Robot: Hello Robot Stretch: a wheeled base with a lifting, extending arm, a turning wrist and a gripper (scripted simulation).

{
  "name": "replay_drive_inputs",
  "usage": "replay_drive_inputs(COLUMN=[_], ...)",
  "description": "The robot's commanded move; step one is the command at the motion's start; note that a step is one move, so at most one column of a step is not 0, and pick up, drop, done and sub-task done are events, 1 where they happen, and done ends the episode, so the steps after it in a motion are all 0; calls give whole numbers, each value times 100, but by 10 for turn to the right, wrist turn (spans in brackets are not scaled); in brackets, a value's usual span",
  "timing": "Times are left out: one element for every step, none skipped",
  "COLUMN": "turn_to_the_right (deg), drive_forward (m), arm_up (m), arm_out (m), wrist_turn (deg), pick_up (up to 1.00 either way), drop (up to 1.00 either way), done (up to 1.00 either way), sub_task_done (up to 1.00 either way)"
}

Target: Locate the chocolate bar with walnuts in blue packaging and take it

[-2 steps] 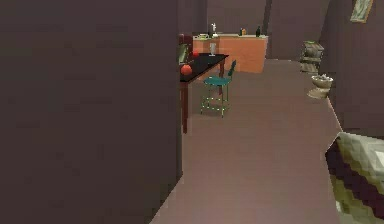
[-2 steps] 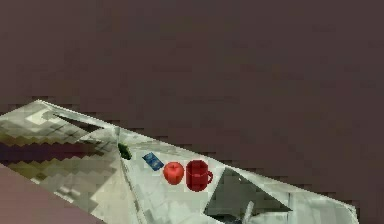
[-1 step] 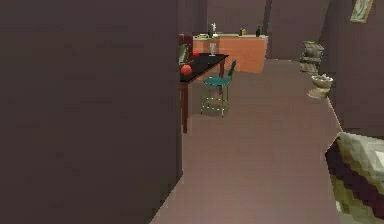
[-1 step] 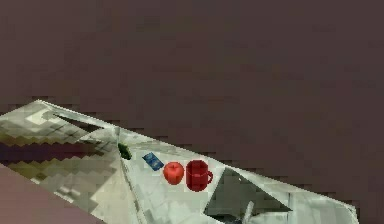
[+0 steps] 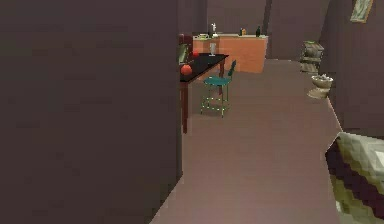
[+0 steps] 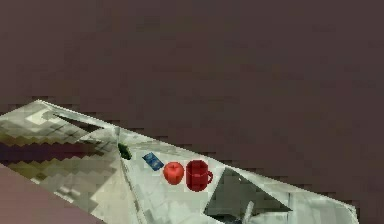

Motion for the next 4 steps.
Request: replay_drive_inputs(turn_to_the_right=[0,0,0,0], drive_forward=[0,0,0,0], arm_up=[0,0,0,0], arm_out=[50,0,0,0], wrist_turn=[0,450,450,390], pick_up=[0,0,0,0], drop=[0,0,0,0], done=[0,0,0,0], sub_task_done=[0,0,0,0])
